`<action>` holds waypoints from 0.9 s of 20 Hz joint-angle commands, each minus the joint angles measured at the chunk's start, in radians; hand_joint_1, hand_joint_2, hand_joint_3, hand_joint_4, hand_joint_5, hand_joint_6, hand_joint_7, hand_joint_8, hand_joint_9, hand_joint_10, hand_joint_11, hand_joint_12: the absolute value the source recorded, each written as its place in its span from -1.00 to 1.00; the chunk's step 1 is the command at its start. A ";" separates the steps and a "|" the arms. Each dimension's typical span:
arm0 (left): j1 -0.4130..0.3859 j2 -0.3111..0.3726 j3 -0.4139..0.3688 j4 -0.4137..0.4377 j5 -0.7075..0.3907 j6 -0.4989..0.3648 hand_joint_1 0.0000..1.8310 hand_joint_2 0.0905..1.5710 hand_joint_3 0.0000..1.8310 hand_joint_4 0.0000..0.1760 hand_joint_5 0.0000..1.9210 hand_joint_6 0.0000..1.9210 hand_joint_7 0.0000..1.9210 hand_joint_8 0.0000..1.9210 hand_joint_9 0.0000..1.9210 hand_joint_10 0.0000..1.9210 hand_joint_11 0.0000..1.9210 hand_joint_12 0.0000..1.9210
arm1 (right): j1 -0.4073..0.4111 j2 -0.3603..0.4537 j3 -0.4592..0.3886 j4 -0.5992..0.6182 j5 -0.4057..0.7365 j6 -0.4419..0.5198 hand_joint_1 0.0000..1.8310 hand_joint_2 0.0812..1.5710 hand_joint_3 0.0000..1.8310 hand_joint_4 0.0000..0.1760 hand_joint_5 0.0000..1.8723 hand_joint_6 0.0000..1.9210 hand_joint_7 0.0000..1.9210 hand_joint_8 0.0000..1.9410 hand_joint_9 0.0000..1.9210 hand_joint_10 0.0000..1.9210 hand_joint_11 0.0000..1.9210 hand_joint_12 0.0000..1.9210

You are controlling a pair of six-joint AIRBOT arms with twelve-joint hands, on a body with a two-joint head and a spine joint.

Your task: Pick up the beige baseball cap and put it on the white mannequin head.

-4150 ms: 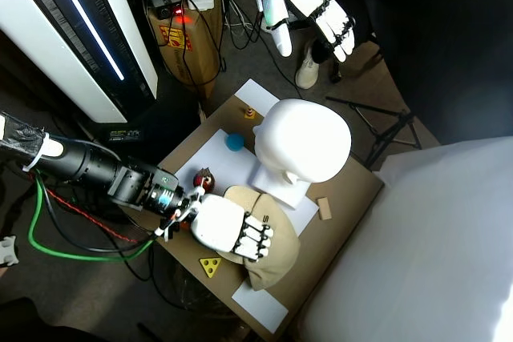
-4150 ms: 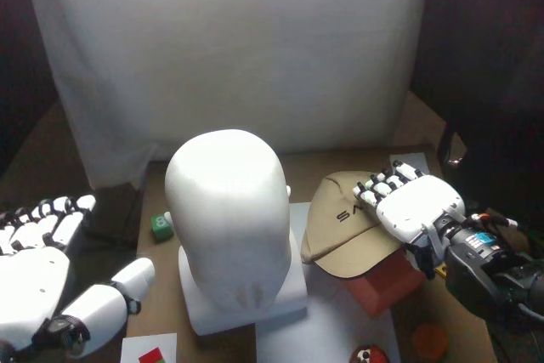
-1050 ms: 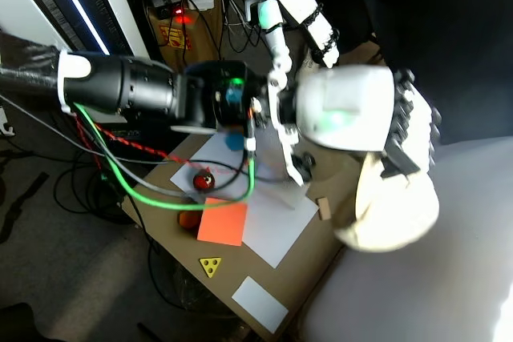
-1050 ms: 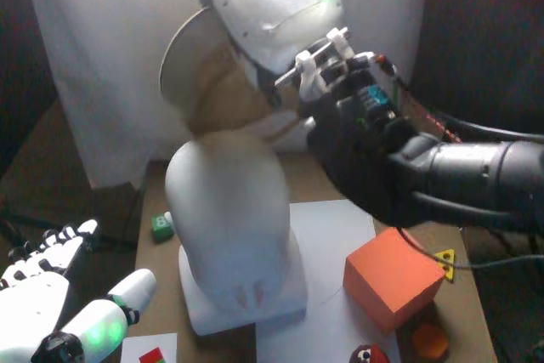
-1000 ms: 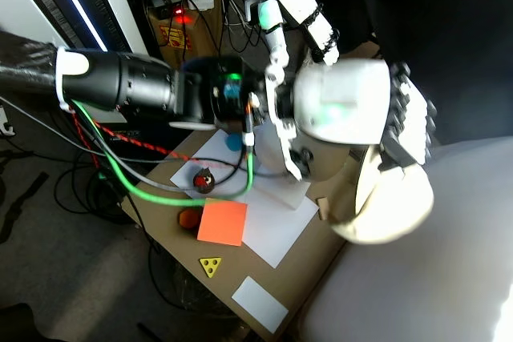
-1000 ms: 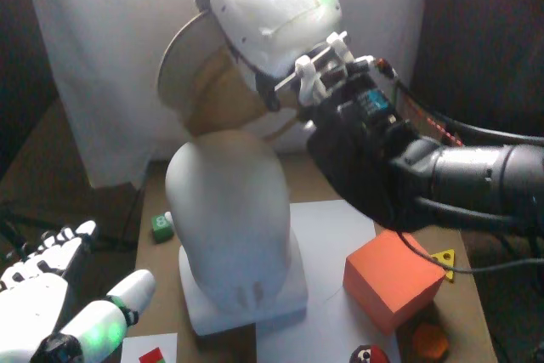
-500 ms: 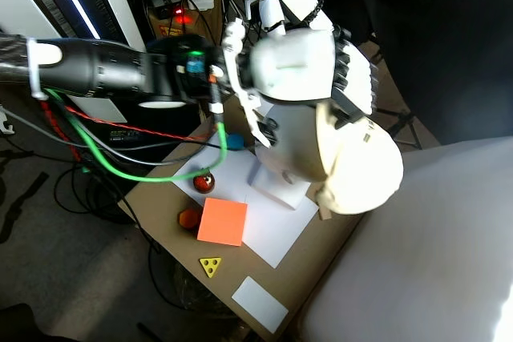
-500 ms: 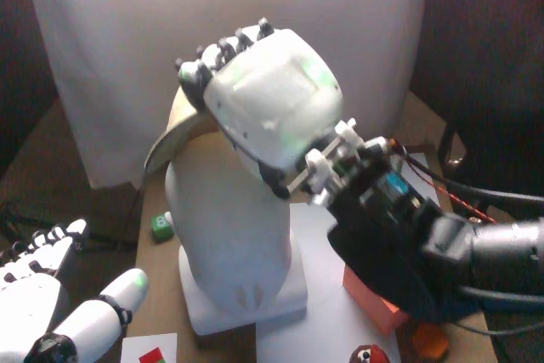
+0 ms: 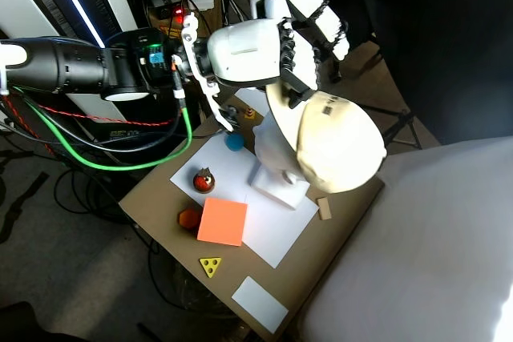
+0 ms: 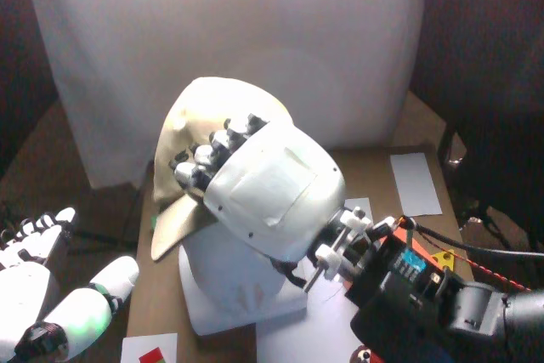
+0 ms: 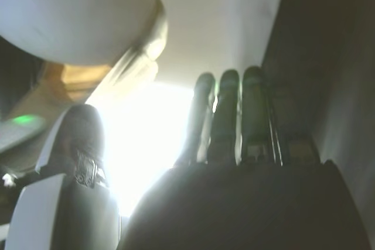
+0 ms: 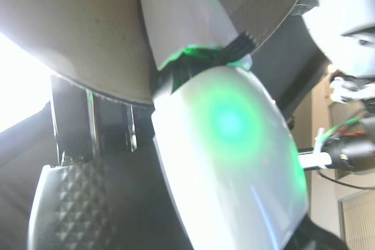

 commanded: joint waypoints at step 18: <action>-0.032 0.018 0.002 0.100 -0.037 0.023 -1.00 0.47 -1.00 -0.95 -0.88 -1.00 -0.89 -0.99 -0.93 -0.99 -1.00 -0.67 | -0.064 0.010 -0.025 0.127 0.022 -0.021 0.51 0.37 -1.00 -1.00 -0.02 -0.06 0.05 -0.10 0.04 0.29 0.01 0.38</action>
